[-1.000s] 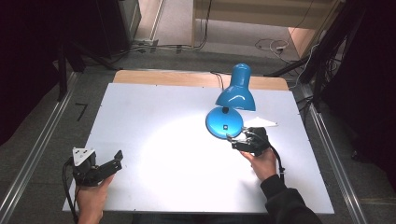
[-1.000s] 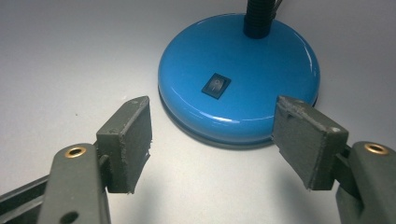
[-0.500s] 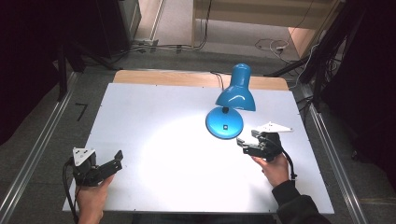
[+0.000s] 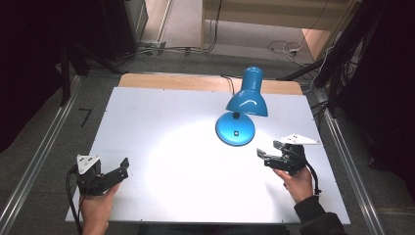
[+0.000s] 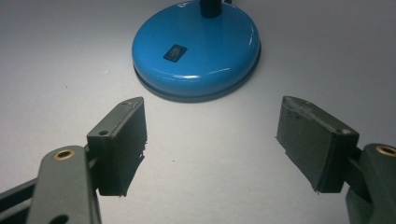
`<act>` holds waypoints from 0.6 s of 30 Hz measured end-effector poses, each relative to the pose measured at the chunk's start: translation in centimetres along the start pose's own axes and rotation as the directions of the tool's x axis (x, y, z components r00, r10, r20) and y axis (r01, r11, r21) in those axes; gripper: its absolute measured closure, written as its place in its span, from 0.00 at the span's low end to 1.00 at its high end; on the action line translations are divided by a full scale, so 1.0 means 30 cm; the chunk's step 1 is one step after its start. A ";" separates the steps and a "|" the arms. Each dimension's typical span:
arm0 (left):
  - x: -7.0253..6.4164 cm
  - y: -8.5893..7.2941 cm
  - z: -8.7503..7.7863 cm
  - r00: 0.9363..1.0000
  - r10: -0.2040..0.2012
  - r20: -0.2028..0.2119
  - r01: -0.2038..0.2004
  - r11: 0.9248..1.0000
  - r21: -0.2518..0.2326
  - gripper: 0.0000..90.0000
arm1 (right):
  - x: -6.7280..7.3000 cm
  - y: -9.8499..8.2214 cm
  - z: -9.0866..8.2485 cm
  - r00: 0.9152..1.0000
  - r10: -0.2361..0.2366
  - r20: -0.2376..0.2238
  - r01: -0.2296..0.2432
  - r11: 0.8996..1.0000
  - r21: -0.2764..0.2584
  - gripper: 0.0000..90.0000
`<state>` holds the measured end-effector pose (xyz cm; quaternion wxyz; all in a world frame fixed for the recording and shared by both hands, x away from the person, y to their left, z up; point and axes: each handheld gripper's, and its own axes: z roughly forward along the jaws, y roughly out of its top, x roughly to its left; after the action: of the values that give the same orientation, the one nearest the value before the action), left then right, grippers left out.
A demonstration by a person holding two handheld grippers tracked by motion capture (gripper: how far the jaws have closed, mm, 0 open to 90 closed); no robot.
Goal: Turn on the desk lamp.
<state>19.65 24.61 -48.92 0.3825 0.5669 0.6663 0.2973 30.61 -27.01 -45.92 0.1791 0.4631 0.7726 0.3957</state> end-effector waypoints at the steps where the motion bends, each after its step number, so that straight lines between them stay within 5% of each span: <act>1: -0.001 0.000 0.000 1.000 0.001 0.000 -0.001 1.000 0.000 0.10 | -0.006 -0.004 -0.006 1.000 0.003 0.004 -0.003 1.000 0.001 0.25; 10: -0.003 -0.001 0.003 1.000 0.000 0.003 0.000 1.000 0.002 0.10 | -0.060 -0.065 -0.043 0.999 -0.005 0.045 0.004 1.000 0.024 0.25; 18: -0.004 -0.002 0.004 1.000 0.005 0.001 -0.005 1.000 0.008 0.10 | -0.103 -0.119 -0.071 0.998 0.035 0.061 -0.036 0.999 0.021 0.25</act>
<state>19.73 24.48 -49.03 0.3795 0.5704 0.6658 0.2954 28.78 -31.53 -47.64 0.1903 0.4904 0.7628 0.3761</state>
